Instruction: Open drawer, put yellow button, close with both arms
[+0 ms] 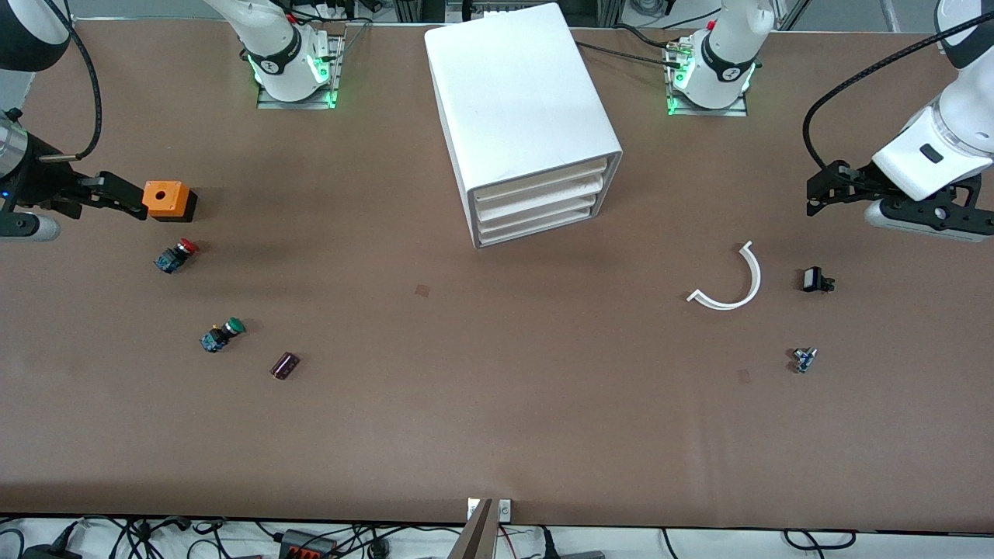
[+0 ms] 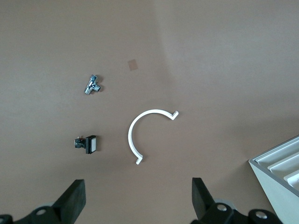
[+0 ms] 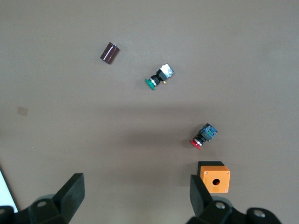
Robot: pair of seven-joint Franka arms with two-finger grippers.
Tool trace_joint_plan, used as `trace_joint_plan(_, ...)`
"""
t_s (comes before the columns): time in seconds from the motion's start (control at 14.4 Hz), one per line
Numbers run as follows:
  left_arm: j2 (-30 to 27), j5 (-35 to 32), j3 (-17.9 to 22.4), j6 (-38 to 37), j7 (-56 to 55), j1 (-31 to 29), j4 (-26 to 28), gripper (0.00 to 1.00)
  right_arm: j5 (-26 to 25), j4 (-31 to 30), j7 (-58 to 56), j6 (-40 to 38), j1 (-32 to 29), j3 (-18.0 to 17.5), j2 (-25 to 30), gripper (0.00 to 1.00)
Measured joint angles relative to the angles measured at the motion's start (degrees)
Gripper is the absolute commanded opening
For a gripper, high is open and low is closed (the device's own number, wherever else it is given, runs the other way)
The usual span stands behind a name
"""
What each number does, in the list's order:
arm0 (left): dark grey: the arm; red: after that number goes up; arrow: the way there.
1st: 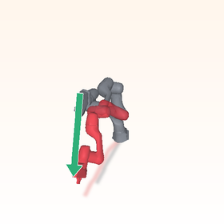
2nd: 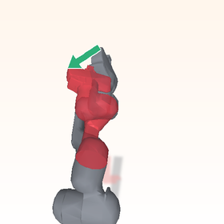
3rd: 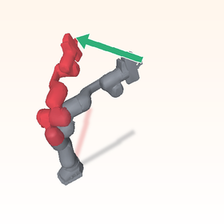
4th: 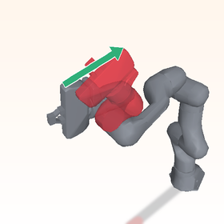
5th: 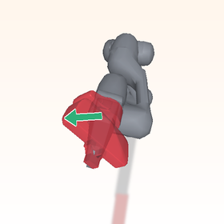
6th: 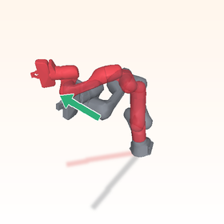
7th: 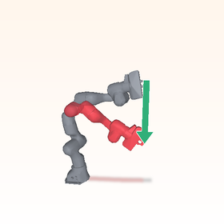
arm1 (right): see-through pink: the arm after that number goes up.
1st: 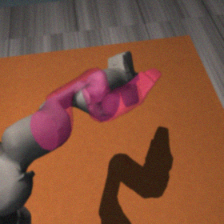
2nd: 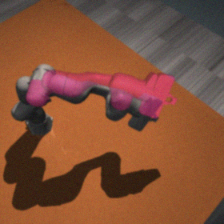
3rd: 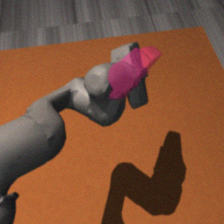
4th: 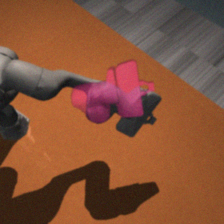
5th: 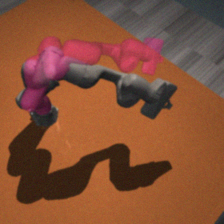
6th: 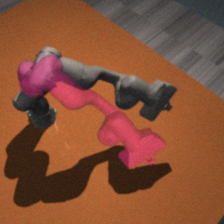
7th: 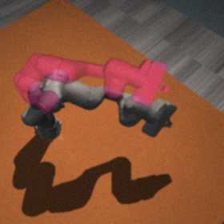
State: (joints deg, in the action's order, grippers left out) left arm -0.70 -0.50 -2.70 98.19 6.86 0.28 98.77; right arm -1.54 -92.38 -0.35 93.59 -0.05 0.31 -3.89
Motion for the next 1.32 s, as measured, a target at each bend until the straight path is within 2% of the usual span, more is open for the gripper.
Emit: trace_joint_plan(1.32, 0.00, -0.02, 0.05, -0.27, -3.82, -0.11, -0.02, 1.00, -0.07, -0.06, -0.29, 0.00, -0.01, 0.21, 0.02, 1.00)
